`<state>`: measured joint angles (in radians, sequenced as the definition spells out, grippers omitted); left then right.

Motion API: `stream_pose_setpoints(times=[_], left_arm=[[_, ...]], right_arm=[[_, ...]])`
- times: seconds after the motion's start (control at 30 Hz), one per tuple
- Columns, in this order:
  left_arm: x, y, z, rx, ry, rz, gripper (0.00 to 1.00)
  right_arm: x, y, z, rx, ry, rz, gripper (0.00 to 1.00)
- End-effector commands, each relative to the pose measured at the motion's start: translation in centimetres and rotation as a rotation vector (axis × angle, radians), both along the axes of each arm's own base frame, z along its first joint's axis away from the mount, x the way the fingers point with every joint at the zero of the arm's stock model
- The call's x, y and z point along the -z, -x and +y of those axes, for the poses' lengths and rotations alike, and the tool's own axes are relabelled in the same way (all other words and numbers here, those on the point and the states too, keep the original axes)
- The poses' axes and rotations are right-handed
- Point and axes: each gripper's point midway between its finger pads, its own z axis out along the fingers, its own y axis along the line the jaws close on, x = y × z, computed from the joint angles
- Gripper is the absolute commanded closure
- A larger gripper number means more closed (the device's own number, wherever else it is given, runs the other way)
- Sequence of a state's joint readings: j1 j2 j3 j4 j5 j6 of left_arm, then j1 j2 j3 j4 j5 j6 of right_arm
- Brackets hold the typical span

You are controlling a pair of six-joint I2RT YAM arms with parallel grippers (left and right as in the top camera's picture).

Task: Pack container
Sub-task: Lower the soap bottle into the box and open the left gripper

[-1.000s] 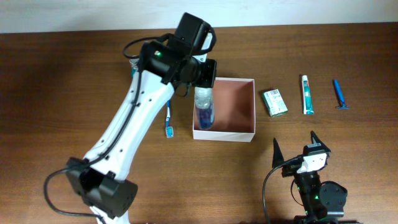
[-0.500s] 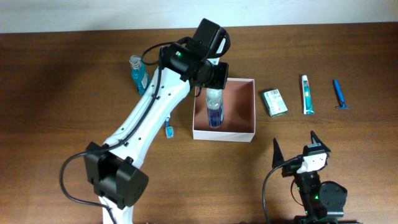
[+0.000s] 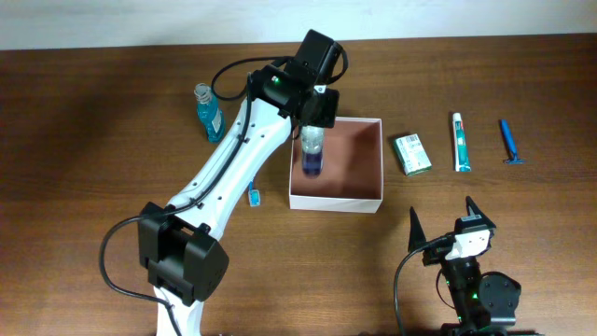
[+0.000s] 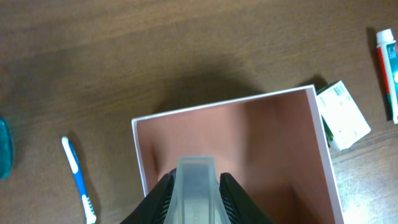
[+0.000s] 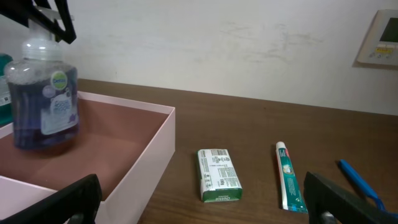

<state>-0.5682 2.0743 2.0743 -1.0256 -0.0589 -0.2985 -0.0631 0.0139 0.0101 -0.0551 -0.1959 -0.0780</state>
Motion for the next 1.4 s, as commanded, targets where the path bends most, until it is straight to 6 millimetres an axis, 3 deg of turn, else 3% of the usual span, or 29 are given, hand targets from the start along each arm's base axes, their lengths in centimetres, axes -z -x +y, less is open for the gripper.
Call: stream_pose_setpoints(times=[0.0,0.37,0.9,1.37], left_arm=[[-1.6,-1.1,-0.3,0.018,0.004,-0.065,0.75],[1.1,-2.1,-0.6,0.043,-0.034,-0.048,0.75],[1.0,-3.7,1.2,-0.001,-0.021,-0.061,0.75],[0.8,-3.9,1.2,-0.001,-0.015,-0.069,0.75]], right_arm=[[0.2,0.0,-0.3,0.014,-0.003,0.002,0.01],[0.2,0.0,-0.3,0.014,-0.003,0.002,0.01],[0.2,0.0,-0.3,0.014,-0.003,0.002,0.01],[0.2,0.0,-0.3,0.014,-0.003,0.002,0.01]])
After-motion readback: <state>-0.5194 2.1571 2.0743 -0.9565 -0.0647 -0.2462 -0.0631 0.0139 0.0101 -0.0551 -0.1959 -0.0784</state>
